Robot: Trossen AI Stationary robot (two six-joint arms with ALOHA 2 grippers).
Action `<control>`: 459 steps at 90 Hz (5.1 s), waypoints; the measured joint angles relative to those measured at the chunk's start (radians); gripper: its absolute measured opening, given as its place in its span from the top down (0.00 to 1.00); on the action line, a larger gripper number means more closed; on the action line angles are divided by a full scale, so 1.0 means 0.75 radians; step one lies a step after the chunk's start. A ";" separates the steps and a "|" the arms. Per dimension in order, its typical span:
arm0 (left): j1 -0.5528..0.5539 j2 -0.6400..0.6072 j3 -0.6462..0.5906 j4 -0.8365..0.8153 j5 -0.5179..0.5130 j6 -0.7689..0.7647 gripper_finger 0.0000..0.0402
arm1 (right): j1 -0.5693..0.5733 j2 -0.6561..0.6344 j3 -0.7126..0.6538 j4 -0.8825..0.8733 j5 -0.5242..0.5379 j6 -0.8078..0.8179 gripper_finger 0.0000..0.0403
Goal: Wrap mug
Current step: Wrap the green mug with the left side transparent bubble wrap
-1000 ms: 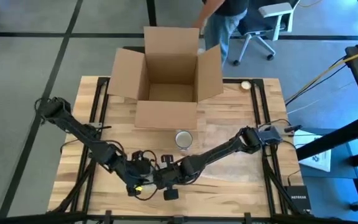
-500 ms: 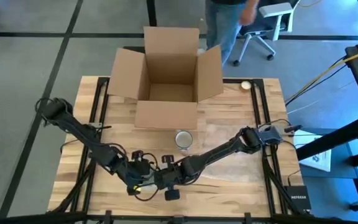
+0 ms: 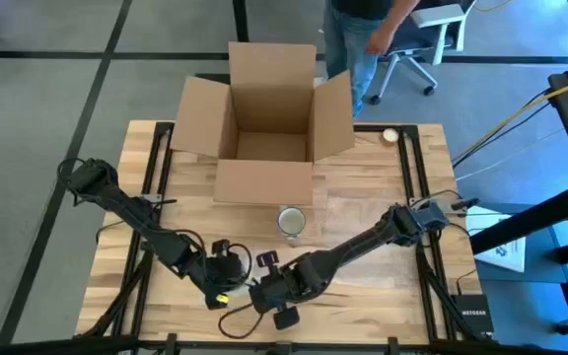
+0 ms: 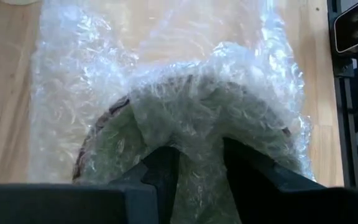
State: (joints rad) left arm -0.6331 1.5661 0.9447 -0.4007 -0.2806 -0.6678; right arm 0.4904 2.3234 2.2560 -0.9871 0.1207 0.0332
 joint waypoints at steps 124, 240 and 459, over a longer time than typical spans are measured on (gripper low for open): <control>0.001 -0.006 -0.006 0.081 0.064 0.201 0.72 | -0.024 0.117 -0.019 0.318 0.303 -0.672 0.52; -0.025 -0.104 0.001 0.144 0.049 0.201 0.72 | -0.026 0.141 -0.109 0.308 0.188 -0.578 0.96; -0.181 -0.073 -0.066 0.304 -0.430 -0.112 0.72 | -0.026 0.133 -0.101 0.277 0.207 -0.537 0.99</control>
State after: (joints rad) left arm -0.7689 1.5116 0.8951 -0.1730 -0.6030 -0.7518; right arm 0.4706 2.4233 2.1805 -0.7793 0.2756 -0.3695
